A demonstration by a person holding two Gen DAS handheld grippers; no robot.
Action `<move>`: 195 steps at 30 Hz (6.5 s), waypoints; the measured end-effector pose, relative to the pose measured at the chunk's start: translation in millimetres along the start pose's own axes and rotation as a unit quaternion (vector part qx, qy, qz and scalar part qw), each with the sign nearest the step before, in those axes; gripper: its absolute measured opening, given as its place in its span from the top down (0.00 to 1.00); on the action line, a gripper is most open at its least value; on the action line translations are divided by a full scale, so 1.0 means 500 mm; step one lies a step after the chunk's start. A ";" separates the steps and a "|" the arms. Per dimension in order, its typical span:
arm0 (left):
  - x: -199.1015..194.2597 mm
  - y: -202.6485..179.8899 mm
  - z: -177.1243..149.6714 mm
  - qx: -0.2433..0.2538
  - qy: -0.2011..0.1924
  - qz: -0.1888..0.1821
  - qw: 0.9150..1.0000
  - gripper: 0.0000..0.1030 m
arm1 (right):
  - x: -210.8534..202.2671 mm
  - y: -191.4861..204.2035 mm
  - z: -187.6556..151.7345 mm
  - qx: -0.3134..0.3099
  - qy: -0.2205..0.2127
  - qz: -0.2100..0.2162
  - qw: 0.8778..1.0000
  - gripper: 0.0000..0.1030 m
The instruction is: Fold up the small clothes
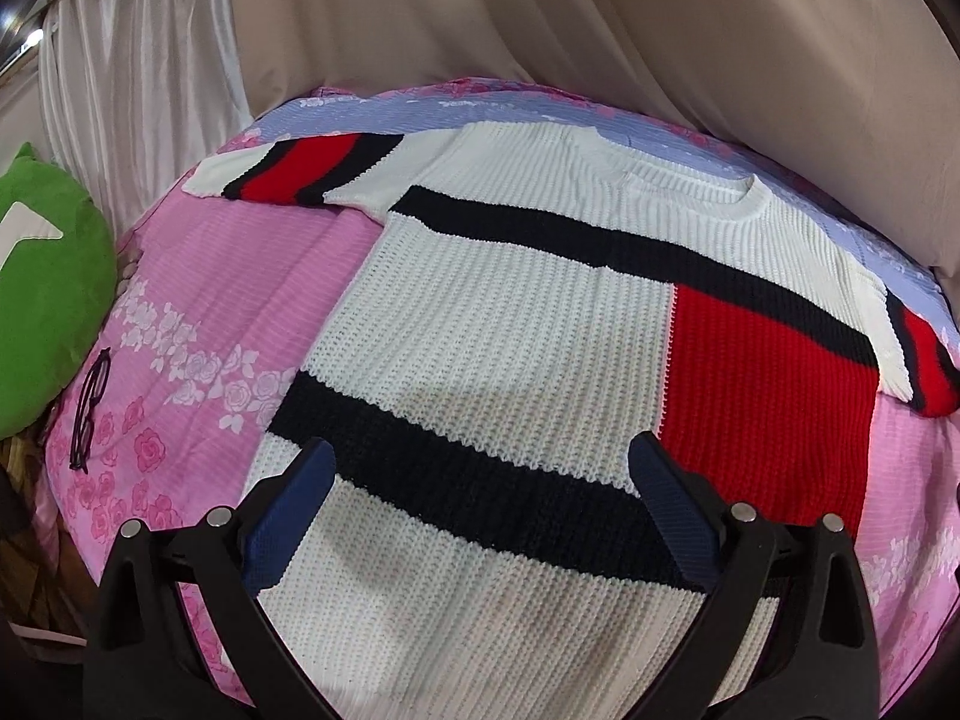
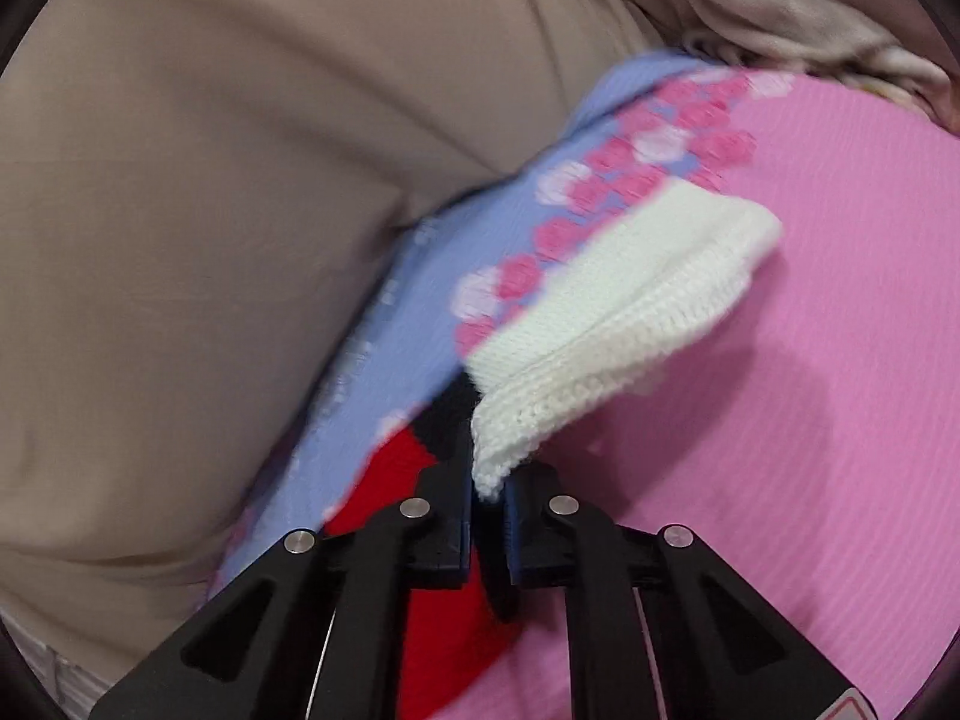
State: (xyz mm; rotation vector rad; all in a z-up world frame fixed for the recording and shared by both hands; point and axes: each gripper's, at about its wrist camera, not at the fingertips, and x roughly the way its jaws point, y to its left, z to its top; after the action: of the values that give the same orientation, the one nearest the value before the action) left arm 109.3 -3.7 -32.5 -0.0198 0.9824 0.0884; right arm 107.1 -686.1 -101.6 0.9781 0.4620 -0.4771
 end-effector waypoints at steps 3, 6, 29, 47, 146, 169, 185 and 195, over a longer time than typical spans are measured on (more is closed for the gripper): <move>0.003 0.006 0.014 -0.006 -0.002 -0.005 1.000 0.07 | -0.039 0.208 -0.035 -0.120 0.002 0.090 0.989 0.91; 0.006 0.016 0.035 -0.015 -0.009 -0.011 1.000 0.07 | -0.073 0.445 -0.158 -0.238 0.058 0.214 0.946 0.91; 0.249 0.038 0.172 -0.221 0.105 -0.152 0.958 0.05 | -0.041 0.363 -0.463 -0.314 0.164 -0.033 0.935 0.39; 0.179 -0.011 0.363 -0.154 -0.082 -0.171 0.970 0.90 | -0.063 0.439 -0.457 -0.306 0.091 0.030 0.947 0.81; 0.242 0.192 0.157 -0.273 0.044 -0.224 0.934 0.41 | 0.100 0.811 -0.837 -0.502 0.213 0.094 0.833 0.89; 0.332 0.091 0.266 -0.306 0.071 -0.130 0.940 0.85 | 0.113 0.509 -0.536 -0.288 0.205 -0.023 0.935 0.94; 0.349 0.102 0.261 -0.262 0.035 -0.082 0.961 0.86 | 0.123 0.489 -0.504 -0.291 0.189 0.017 0.938 0.94; 0.186 0.169 0.147 -0.150 0.035 -0.137 0.978 0.38 | -0.184 0.382 -0.553 -0.314 0.191 0.004 0.930 0.56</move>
State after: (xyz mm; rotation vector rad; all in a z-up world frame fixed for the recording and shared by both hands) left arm 214.4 91.0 -67.4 -0.4378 1.0206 -0.0187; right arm 100.0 -340.9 -54.4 0.4429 0.8969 -0.1033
